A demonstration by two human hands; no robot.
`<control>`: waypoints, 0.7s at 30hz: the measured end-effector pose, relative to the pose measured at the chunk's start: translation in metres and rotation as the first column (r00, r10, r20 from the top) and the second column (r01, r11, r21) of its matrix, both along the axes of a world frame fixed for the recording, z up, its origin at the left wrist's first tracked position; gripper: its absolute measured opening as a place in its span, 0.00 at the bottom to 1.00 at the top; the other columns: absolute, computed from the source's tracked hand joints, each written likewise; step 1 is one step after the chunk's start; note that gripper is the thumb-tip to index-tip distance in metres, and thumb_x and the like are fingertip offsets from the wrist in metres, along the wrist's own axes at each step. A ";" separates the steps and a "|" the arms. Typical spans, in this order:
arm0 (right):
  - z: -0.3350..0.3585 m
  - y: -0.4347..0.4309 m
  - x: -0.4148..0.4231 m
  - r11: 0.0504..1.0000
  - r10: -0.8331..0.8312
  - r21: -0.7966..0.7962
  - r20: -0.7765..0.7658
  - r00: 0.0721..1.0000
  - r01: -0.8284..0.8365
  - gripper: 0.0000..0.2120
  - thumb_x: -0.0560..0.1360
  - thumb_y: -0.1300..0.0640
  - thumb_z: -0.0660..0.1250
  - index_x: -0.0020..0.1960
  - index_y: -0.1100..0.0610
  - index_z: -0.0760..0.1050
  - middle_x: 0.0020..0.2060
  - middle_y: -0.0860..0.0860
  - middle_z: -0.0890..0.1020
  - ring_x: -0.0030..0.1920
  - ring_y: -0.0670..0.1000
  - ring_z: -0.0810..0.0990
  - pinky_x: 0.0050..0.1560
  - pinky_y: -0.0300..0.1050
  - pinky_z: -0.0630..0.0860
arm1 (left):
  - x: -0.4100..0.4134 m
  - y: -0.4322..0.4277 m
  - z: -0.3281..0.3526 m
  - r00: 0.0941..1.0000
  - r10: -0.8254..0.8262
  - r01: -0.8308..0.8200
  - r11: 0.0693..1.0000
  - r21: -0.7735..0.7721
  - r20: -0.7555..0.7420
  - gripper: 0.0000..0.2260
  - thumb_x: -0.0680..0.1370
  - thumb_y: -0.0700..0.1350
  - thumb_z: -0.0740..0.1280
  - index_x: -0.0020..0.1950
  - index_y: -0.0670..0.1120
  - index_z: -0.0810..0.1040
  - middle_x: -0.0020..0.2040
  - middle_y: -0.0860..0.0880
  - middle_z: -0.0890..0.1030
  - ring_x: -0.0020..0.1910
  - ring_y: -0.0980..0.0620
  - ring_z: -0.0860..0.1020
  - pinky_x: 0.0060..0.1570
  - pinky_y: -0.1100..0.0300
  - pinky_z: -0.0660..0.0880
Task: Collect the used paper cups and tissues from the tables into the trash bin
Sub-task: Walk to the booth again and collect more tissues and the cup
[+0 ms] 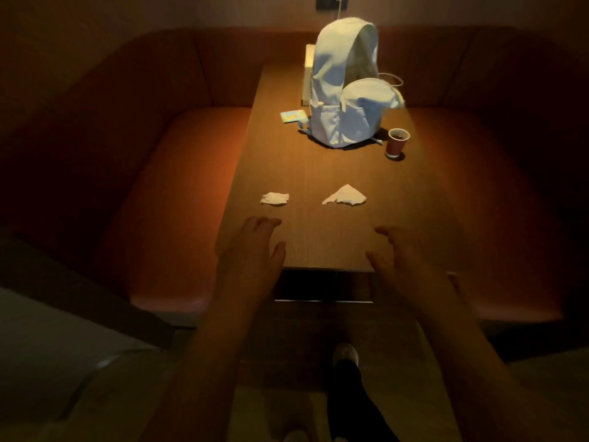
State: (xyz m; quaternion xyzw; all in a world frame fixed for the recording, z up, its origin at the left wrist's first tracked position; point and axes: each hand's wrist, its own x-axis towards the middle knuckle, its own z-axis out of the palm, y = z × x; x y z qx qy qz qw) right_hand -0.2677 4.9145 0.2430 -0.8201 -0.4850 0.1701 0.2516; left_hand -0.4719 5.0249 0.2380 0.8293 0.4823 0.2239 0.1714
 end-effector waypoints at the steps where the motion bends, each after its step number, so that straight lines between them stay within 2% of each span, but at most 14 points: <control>1: -0.007 0.017 0.011 1.000 0.017 0.013 0.005 1.000 -0.017 0.24 0.77 0.50 0.64 0.71 0.51 0.64 0.68 0.52 0.69 0.64 0.52 0.71 0.54 0.41 0.65 | 0.006 0.013 -0.005 1.000 0.012 -0.012 1.000 -0.008 -0.013 0.17 0.78 0.47 0.64 0.67 0.50 0.71 0.65 0.50 0.71 0.59 0.50 0.73 0.50 0.58 0.70; 5: -0.024 0.086 0.057 0.998 0.043 0.050 0.032 0.999 -0.045 0.22 0.76 0.51 0.66 0.68 0.52 0.68 0.65 0.51 0.72 0.61 0.50 0.74 0.52 0.41 0.69 | 0.033 0.067 -0.025 0.997 0.081 -0.081 0.997 -0.015 0.018 0.14 0.77 0.46 0.65 0.63 0.51 0.74 0.61 0.50 0.75 0.55 0.50 0.76 0.49 0.52 0.75; 10: -0.048 0.171 0.135 0.999 0.022 -0.022 -0.012 1.000 -0.022 0.22 0.76 0.52 0.67 0.68 0.53 0.69 0.65 0.53 0.74 0.60 0.52 0.75 0.53 0.46 0.73 | 0.083 0.132 -0.047 0.991 0.131 -0.132 0.989 -0.062 -0.011 0.14 0.78 0.46 0.65 0.64 0.51 0.74 0.61 0.50 0.75 0.57 0.51 0.75 0.48 0.59 0.71; 13: -0.070 0.215 0.165 0.997 0.032 -0.067 -0.014 0.999 -0.033 0.21 0.76 0.53 0.67 0.67 0.54 0.70 0.63 0.54 0.75 0.58 0.53 0.76 0.50 0.45 0.73 | 0.102 0.159 -0.065 0.981 0.181 -0.190 0.974 -0.127 -0.074 0.15 0.79 0.47 0.63 0.66 0.51 0.72 0.63 0.50 0.73 0.59 0.51 0.74 0.50 0.59 0.70; 18: -0.124 0.262 0.187 0.960 0.080 -0.271 0.014 0.997 -0.073 0.20 0.75 0.52 0.68 0.65 0.54 0.72 0.62 0.54 0.74 0.58 0.54 0.75 0.54 0.52 0.76 | 0.113 0.190 -0.095 0.963 0.204 -0.237 0.952 -0.196 -0.176 0.16 0.79 0.48 0.62 0.67 0.52 0.70 0.65 0.52 0.71 0.58 0.52 0.74 0.47 0.61 0.70; 21: -0.153 0.284 0.192 0.929 0.059 -0.364 -0.026 0.998 -0.064 0.21 0.75 0.53 0.68 0.67 0.55 0.71 0.63 0.54 0.73 0.56 0.53 0.76 0.52 0.49 0.77 | 0.118 0.218 -0.122 0.964 0.176 -0.225 0.939 -0.260 -0.200 0.16 0.80 0.48 0.61 0.68 0.52 0.70 0.66 0.51 0.71 0.59 0.52 0.73 0.50 0.61 0.70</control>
